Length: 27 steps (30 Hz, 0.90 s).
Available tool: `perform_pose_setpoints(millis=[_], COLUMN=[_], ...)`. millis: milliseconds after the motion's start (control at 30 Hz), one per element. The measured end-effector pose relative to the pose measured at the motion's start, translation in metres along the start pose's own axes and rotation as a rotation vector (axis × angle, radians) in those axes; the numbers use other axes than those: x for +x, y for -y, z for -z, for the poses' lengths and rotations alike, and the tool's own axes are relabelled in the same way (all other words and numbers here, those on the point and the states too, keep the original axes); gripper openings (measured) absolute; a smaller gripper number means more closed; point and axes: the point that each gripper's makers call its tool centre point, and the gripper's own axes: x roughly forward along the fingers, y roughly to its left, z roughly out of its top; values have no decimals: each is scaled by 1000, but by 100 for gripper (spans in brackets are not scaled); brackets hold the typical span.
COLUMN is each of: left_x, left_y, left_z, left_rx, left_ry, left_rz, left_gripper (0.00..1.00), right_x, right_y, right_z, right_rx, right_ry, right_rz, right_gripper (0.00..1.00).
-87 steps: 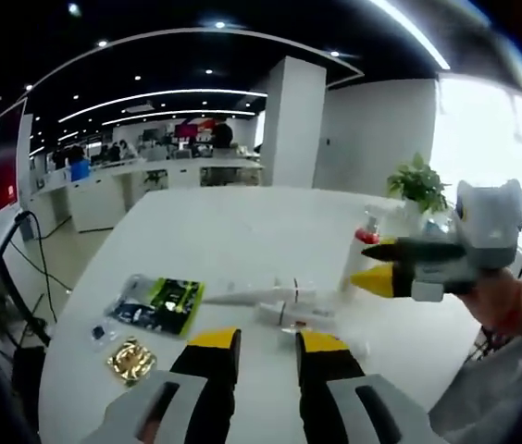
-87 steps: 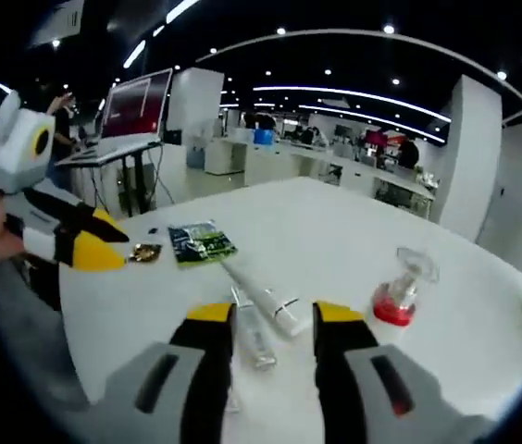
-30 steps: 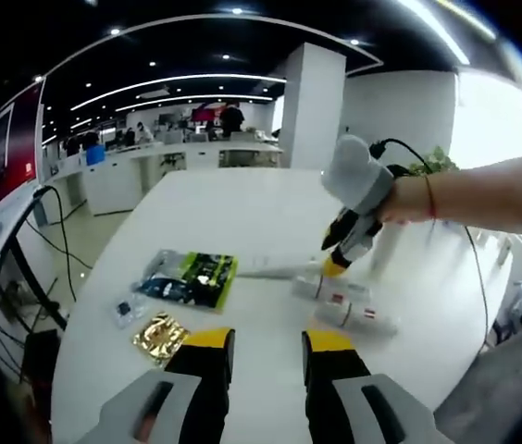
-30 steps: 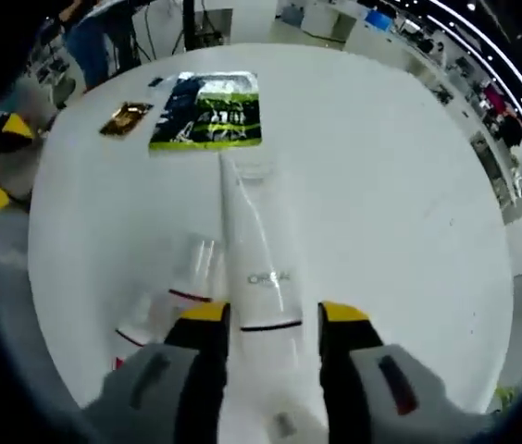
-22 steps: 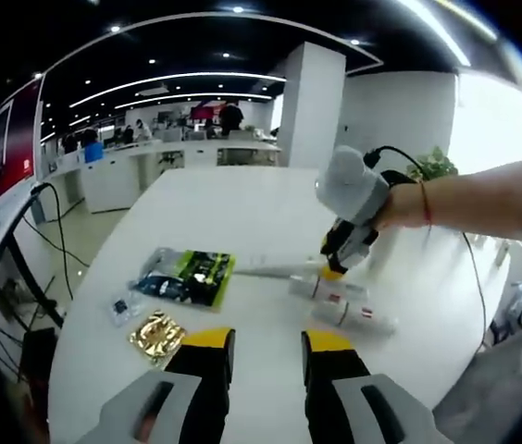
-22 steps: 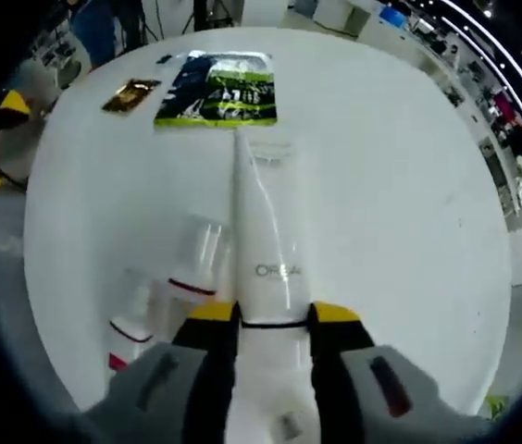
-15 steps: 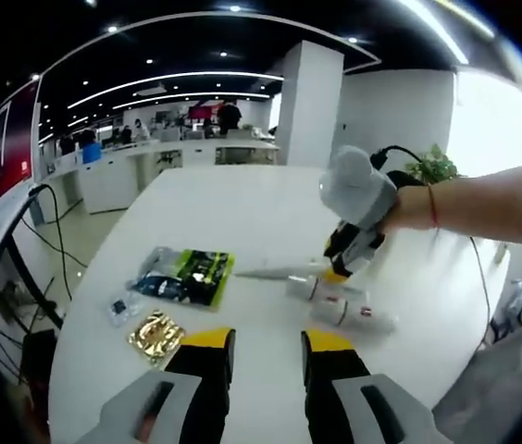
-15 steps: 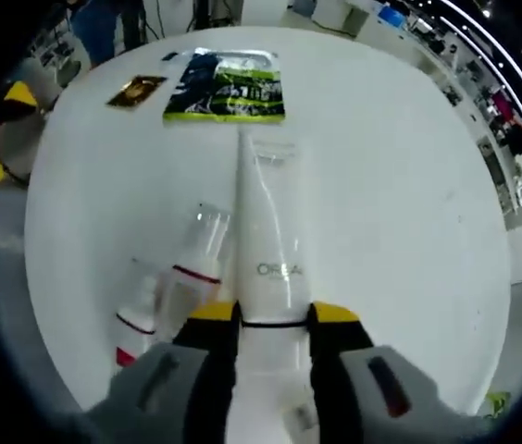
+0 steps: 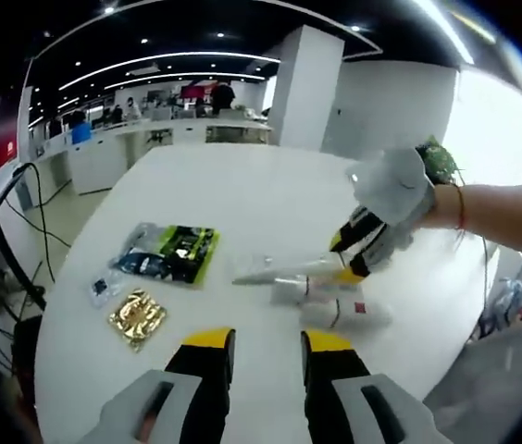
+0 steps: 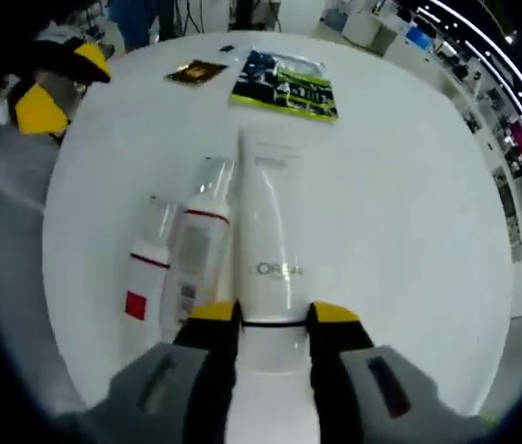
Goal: Arrange the skincare products in the storage area until every visible bottle or jar stands upright without overlapping.
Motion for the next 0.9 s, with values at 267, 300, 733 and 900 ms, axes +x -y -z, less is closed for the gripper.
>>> perform_pose_setpoints(millis=[267,300,733,900], left_x=[18,22,83,80], left_y=[-4,-5,-26,-13], left_z=[-10,-11,9,2], left_rx=[-166,-166,-298,-377], left_ry=[-27,-26,-119,-93], left_rz=[45,47,126,215], left_gripper=[30,30,31,29], right_x=[-3,-4,-9,-10], right_y=[-13,-13,-23,-24], right_z=[1,0,-9,-10], right_rx=[-94,-100,-368,-403], right_ry=[23,37,100,109], right_rz=[4,17,164,198], right_gripper=[29,29,29,29])
